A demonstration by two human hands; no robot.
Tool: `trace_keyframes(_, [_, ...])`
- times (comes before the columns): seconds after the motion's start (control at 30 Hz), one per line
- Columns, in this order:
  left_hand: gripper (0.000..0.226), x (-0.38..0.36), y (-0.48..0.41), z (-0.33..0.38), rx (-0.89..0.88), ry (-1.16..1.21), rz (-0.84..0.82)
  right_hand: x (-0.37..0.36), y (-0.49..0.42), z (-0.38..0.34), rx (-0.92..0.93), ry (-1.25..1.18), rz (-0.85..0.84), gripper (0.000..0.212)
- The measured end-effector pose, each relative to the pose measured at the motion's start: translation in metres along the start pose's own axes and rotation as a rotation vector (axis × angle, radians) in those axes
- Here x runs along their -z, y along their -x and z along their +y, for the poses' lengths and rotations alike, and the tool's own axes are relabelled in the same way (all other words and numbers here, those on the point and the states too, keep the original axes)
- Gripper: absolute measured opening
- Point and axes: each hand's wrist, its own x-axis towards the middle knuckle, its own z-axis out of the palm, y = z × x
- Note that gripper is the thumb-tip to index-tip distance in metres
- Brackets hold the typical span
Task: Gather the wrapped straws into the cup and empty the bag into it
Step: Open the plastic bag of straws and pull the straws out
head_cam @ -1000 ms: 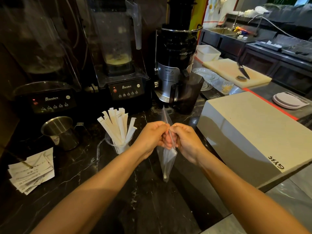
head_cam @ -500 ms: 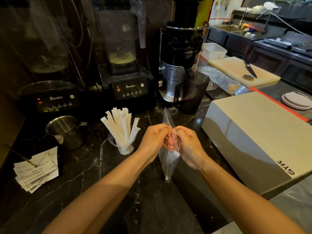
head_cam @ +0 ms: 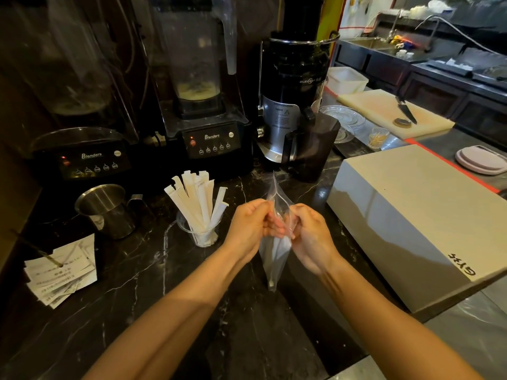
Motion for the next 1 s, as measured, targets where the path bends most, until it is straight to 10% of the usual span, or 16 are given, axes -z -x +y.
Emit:
trace_keyframes(0.3, [0.038, 0.029, -0.008, 0.028, -0.038, -0.355, -0.059, 0.007, 0.003, -0.024, 0.036, 0.423, 0.035, 0.039])
trace_keyframes(0.63, [0.028, 0.04, -0.018, 0.044, -0.195, -0.895, 0.237, 0.025, -0.009, -0.053, -0.058, 1.048, 0.134, 0.039])
trace_keyframes(1.0, [0.037, 0.034, -0.015, 0.04, -0.208, -0.799, 0.372, 0.028, -0.013, -0.051, -0.146, 1.143, 0.27, 0.028])
